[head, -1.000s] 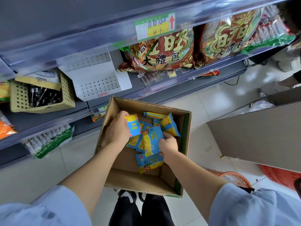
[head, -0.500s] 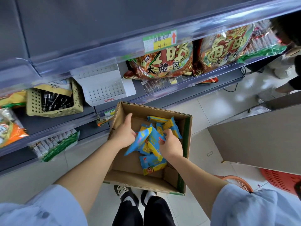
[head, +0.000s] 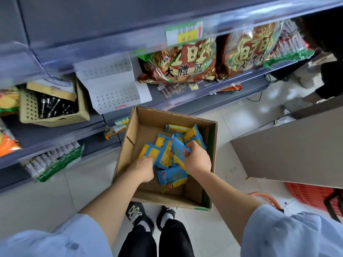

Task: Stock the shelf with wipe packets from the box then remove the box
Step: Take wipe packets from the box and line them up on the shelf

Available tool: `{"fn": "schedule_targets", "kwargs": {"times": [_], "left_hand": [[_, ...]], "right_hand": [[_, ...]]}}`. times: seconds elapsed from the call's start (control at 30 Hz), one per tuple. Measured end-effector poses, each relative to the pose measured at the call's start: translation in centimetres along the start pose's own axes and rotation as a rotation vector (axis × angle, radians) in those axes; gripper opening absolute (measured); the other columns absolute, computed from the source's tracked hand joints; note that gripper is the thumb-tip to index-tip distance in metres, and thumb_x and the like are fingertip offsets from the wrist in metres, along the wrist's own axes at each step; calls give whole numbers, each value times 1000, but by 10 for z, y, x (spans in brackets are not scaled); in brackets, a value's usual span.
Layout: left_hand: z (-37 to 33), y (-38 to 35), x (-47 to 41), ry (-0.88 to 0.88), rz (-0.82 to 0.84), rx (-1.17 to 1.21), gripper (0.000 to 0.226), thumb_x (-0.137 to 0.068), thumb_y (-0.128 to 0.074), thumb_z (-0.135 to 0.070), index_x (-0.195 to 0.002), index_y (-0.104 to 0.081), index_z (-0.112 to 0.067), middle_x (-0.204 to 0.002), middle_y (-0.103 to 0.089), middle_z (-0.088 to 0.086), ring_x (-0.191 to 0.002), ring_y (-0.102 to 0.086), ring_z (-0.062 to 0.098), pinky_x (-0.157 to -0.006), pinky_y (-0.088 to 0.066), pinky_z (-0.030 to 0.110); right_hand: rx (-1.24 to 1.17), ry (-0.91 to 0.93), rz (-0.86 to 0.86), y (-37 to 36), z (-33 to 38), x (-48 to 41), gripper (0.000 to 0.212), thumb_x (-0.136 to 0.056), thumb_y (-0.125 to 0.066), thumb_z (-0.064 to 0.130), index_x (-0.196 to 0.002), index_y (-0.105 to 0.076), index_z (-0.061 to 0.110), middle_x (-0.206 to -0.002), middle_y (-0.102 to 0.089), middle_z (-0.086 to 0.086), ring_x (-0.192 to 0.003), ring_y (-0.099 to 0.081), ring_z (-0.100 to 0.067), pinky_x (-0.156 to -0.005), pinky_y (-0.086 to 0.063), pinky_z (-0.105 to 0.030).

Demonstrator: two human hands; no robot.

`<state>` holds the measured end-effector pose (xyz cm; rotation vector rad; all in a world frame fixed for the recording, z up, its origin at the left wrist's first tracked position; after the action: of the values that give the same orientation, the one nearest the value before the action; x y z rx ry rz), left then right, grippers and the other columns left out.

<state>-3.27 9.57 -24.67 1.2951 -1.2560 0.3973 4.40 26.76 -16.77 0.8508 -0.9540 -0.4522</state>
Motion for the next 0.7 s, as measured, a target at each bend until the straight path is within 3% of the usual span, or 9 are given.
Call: {"fn": "schedule_targets", "kwargs": {"times": [0.17,0.27,0.43,0.6,0.7], "left_hand": [[6,-31,-19,91,25,-92,99,-86,-69,-30,-151,5,-27,-158,15,9,-143,-14,35,-106,-37,45],[9,-33,-29,141,-40,-121,104,-87,-68,-25,-149,16,-32,-156,20,11,-138,-24,36,-97,-43,42],[11,-11,-38,161,-187,-151,84,-92,-43,2,-150,8,-33,-156,-2,22,-105,-59,34,-73,-51,38],[6,20,-18,145,-358,-121,72,-93,-49,-15,-149,-7,-27,-136,-36,14,-97,-61,30,-64,-45,37],[6,55,1,101,-466,-127,59,-94,-44,-14,-146,-21,-29,-122,-47,10,-97,-60,30,-64,-43,37]], "right_hand": [[-64,55,-53,-15,-5,-10,25,-99,-46,23,-123,-52,23,-110,-65,-1,-93,-63,-22,-73,-55,-36],[-100,99,-84,-18,-7,-17,27,-99,-45,22,-125,-52,24,-116,-63,0,-97,-63,-21,-77,-55,-37],[-117,147,-66,-25,-9,-22,29,-95,-55,24,-125,-53,25,-117,-63,2,-100,-62,-18,-77,-55,-32],[-82,125,-31,-23,-6,-21,31,-93,-59,21,-124,-55,25,-114,-65,3,-98,-62,-18,-74,-53,-31],[-46,130,-35,-12,4,-15,32,-92,-60,22,-123,-57,27,-113,-65,5,-96,-62,-17,-70,-52,-30]]}}
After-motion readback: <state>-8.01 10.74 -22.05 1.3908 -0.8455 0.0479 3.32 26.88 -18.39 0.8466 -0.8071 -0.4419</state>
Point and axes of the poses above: each hand's wrist, its own x-axis away from the middle knuckle, its own y-axis out of the back of the hand, z = x × y, the point moved 10 cm from there along -x, towards the middle knuckle
